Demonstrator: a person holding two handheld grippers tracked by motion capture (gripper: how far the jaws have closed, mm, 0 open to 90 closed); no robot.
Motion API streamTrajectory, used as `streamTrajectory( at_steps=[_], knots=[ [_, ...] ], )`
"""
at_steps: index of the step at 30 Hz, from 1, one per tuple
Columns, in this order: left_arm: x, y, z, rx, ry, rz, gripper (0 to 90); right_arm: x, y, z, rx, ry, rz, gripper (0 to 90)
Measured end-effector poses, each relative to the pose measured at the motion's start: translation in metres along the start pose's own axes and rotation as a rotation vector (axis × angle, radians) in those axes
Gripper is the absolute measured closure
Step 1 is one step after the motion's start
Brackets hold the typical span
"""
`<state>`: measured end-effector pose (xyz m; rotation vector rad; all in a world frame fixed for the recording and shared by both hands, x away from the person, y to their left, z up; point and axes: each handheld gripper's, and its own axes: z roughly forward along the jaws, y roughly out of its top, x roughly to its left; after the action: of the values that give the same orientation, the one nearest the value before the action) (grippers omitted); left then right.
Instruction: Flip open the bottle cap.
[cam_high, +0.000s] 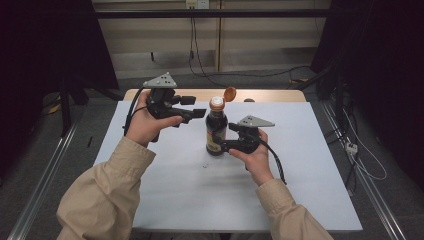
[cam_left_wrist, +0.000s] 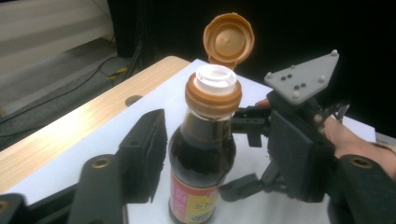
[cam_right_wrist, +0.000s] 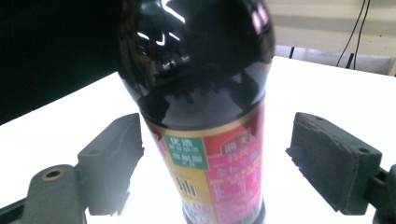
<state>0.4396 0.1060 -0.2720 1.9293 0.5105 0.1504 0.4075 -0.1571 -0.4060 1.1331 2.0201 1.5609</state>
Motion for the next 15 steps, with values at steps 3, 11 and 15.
streamTrajectory(
  at_steps=[3, 11, 15],
  knots=[
    [0.001, -0.008, -0.003, 0.0, 0.003, -0.003, 32.8, -0.001, 0.0, -0.008, 0.005, 0.017, 0.003, 16.3],
    [0.004, -0.032, -0.01, -0.012, 0.012, -0.032, 27.9, -0.005, -0.006, -0.028, 0.014, 0.042, -0.011, 15.9],
    [0.005, -0.045, -0.012, -0.022, 0.028, -0.024, 25.9, -0.005, -0.01, -0.037, 0.015, 0.048, -0.021, 15.9]
  ],
)
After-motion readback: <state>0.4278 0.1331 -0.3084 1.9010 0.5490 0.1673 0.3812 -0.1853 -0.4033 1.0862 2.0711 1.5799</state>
